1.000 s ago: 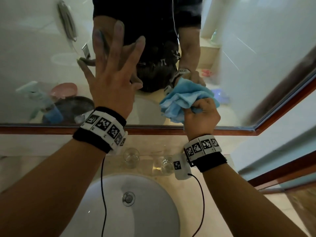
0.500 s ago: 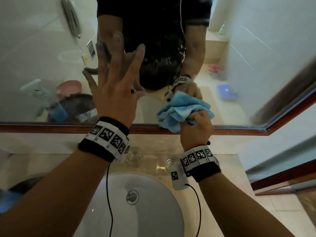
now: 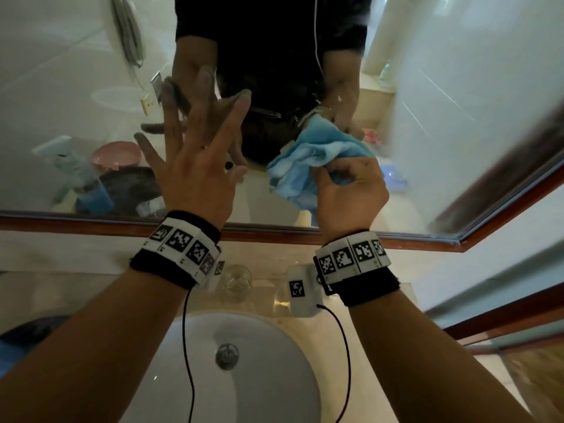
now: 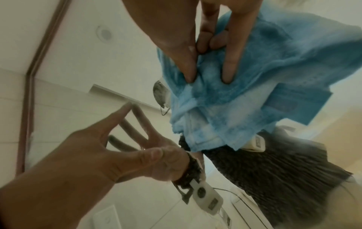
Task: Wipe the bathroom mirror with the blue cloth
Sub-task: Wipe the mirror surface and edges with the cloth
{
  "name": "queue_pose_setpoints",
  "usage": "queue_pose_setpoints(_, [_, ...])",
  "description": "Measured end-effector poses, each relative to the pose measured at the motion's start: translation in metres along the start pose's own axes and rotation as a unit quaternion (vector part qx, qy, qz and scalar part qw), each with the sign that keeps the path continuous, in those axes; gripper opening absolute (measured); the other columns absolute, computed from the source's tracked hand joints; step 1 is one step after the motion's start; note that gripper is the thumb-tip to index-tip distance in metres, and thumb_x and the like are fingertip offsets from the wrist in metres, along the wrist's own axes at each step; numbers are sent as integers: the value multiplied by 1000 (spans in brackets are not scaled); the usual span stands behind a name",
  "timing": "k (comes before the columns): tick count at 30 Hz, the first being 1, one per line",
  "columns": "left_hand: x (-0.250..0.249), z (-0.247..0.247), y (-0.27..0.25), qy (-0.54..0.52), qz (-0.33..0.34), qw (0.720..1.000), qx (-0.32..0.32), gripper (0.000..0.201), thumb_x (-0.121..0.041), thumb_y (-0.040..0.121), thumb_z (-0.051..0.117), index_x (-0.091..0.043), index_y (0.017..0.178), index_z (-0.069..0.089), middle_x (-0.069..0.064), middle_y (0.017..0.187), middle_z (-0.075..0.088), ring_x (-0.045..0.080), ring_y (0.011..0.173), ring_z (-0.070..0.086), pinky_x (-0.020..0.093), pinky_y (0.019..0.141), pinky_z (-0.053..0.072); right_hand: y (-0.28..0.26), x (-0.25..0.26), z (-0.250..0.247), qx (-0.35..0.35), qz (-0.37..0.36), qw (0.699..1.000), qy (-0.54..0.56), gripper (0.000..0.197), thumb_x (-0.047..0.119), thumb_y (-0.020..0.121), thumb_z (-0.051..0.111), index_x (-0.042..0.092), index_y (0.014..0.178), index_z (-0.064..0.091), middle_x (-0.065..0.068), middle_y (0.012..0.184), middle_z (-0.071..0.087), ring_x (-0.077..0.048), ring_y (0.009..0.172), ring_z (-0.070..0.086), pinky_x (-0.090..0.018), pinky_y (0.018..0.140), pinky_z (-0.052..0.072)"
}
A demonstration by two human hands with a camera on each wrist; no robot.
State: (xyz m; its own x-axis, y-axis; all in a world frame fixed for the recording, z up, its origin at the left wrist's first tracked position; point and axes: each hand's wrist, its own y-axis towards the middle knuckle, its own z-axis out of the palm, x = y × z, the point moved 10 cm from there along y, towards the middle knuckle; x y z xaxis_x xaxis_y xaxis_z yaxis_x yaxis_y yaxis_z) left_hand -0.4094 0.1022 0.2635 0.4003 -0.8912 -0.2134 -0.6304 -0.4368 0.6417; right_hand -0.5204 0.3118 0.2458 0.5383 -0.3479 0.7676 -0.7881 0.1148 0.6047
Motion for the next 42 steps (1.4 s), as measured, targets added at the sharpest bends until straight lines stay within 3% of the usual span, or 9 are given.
queue_pose_setpoints(7, [25, -2, -1, -31, -17, 999, 2, 99, -32, 73, 79, -47, 151, 19, 0, 164, 3, 36, 150, -1, 76, 103, 22, -12, 0, 13, 17, -11, 1000, -18, 15, 18, 69, 84, 11, 74, 72, -5, 85, 67, -14, 72, 58, -2, 67, 37])
queue_pose_setpoints(11, [25, 1, -1, -37, -17, 999, 1, 98, -34, 74, 79, -45, 151, 20, 1, 164, 4, 37, 150, 0, 76, 104, 21, -43, -19, 43, 102, 3, 993, -65, 10, 17, 72, 80, 17, 73, 70, 1, 82, 63, -19, 73, 60, -27, 68, 48])
queue_pose_setpoints(16, [26, 2, -3, -23, -15, 1000, -9, 96, -37, 74, 79, -44, 151, 22, 2, 164, 8, 37, 150, 4, 74, 103, 25, -82, -31, 76, 141, -41, 986, -77, 11, 6, 70, 77, 14, 70, 70, 0, 76, 60, -17, 70, 55, -15, 63, 34])
queue_pose_setpoints(20, [27, 3, -3, -17, -13, 1000, -12, 97, -39, 72, 79, -44, 151, 22, 2, 164, 8, 37, 150, 4, 74, 102, 27, -96, -36, 88, 166, -66, 981, -79, 8, 8, 70, 77, 14, 74, 74, 0, 80, 63, -20, 76, 59, -21, 64, 42])
queue_pose_setpoints(29, [26, -1, -3, -2, 6, 1000, -14, 101, -36, 70, 82, -42, 151, 22, 0, 163, 12, 35, 150, 8, 68, 100, 35, -99, -29, 90, 135, -80, 986, -55, 12, 4, 73, 78, 10, 81, 73, -2, 85, 60, -21, 78, 58, -29, 66, 50])
queue_pose_setpoints(33, [26, -11, -4, -41, 29, 998, -49, 82, -31, 78, 73, -36, 149, 33, 5, 161, 21, 37, 148, 15, 60, 107, 35, -84, 8, 87, 113, -108, 988, -16, 11, 4, 74, 77, 8, 84, 74, -5, 84, 58, -21, 76, 57, -27, 68, 48])
queue_pose_setpoints(35, [26, -19, -6, -66, 44, 994, -77, 70, -30, 82, 67, -30, 147, 41, 9, 158, 28, 38, 146, 21, 45, 116, 30, -75, 32, 85, 102, -128, 986, 3, 11, 3, 75, 77, 6, 85, 74, -7, 82, 59, -23, 73, 57, -26, 68, 48])
queue_pose_setpoints(37, [30, -24, -6, -88, 33, 992, -84, 59, -30, 87, 64, -28, 143, 47, 7, 156, 33, 34, 146, 24, 37, 113, 29, -66, 53, 86, 105, -133, 985, 13, 10, 3, 76, 76, 7, 85, 74, -6, 82, 59, -21, 73, 56, -20, 68, 43])
queue_pose_setpoints(42, [49, -38, -4, -138, -18, 985, -105, 43, -32, 93, 60, -23, 136, 57, 0, 150, 44, 22, 137, 43, 36, 104, 40, -51, 92, 88, 100, -157, 982, 41, 14, -2, 72, 74, 4, 85, 74, -8, 83, 59, -13, 77, 49, -2, 70, 35])
